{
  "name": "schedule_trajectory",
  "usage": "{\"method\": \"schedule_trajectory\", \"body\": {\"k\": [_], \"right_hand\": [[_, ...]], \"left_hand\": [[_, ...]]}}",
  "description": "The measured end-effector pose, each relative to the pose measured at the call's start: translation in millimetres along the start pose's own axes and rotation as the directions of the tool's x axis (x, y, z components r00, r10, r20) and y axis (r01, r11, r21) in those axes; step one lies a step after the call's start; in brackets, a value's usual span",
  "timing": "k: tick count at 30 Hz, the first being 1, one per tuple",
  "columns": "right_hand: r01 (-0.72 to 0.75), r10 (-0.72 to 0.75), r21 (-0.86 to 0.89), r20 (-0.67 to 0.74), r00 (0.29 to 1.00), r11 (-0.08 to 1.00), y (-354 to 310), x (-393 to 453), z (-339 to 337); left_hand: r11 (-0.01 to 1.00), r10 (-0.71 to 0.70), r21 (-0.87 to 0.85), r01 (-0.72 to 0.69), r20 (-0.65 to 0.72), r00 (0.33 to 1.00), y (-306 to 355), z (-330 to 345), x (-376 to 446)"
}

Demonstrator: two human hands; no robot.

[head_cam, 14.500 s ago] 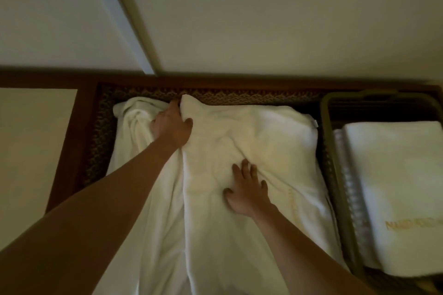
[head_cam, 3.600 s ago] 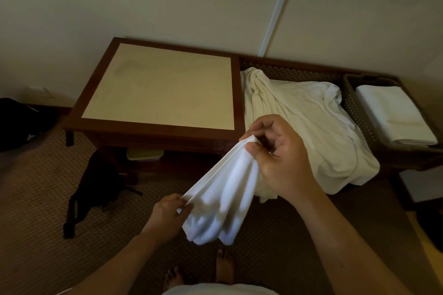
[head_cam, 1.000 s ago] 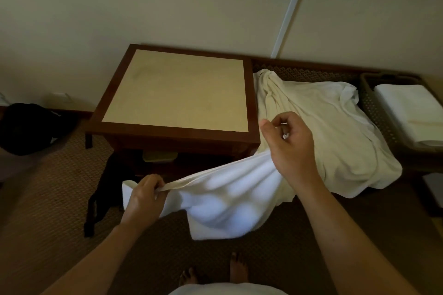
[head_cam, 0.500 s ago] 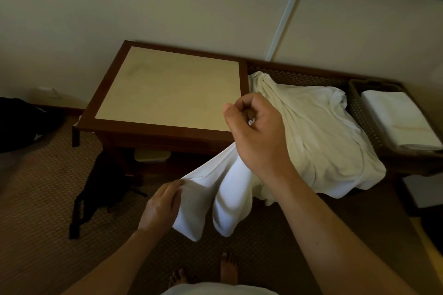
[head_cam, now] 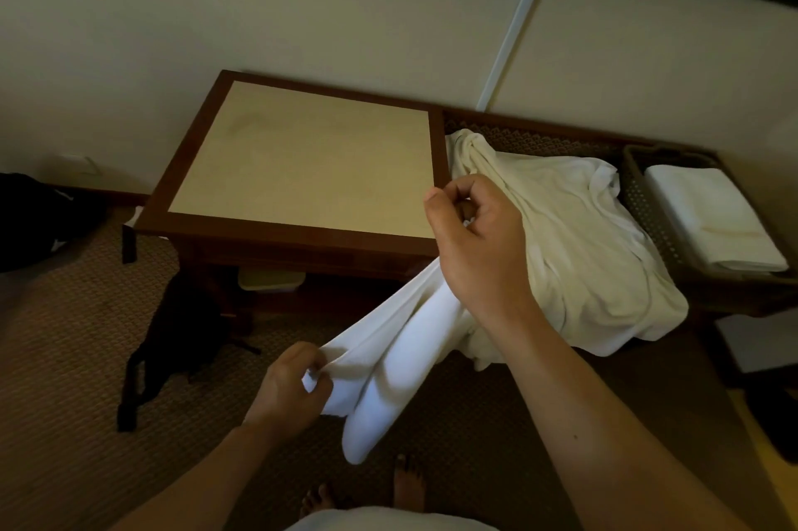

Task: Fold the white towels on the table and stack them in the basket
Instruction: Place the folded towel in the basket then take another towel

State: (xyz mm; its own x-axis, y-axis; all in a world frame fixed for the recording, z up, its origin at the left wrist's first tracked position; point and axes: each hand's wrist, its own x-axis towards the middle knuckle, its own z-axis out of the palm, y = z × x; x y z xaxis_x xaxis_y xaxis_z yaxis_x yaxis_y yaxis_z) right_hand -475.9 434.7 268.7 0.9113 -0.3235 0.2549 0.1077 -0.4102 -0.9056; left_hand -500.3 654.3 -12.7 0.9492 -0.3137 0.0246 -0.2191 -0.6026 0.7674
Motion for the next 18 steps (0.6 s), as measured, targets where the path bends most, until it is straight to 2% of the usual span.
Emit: {"method": "schedule_trajectory", "body": {"k": [4, 13, 16, 18], "right_hand": [[-0.038, 0.039, 0.017, -0.04, 0.998, 0.999, 4.2, 0.9, -2.7], [-0.041, 0.041, 0.002, -0.074, 0.996, 0.999, 8.5, 0.2, 0.7], [-0.018, 0.018, -0.008, -0.066, 0.998, 1.0, 10.7, 3.2, -3.0], [-0.009, 0.008, -0.025, -0.036, 0.999, 1.0, 15.8, 5.9, -8.9]], "left_hand": [[0.963, -0.256, -0.106, 0.247, -0.088, 0.963, -5.8, -7.3, -4.7], [0.973, -0.222, -0.069, 0.219, -0.04, 0.974, -3.9, -14.6, -1.2], [0.934, -0.333, -0.164, 0.318, -0.072, 0.94, 0.7, -15.9, 3.3], [0.904, -0.395, -0.195, 0.381, -0.042, 0.918, 0.3, -22.4, 10.8]]}}
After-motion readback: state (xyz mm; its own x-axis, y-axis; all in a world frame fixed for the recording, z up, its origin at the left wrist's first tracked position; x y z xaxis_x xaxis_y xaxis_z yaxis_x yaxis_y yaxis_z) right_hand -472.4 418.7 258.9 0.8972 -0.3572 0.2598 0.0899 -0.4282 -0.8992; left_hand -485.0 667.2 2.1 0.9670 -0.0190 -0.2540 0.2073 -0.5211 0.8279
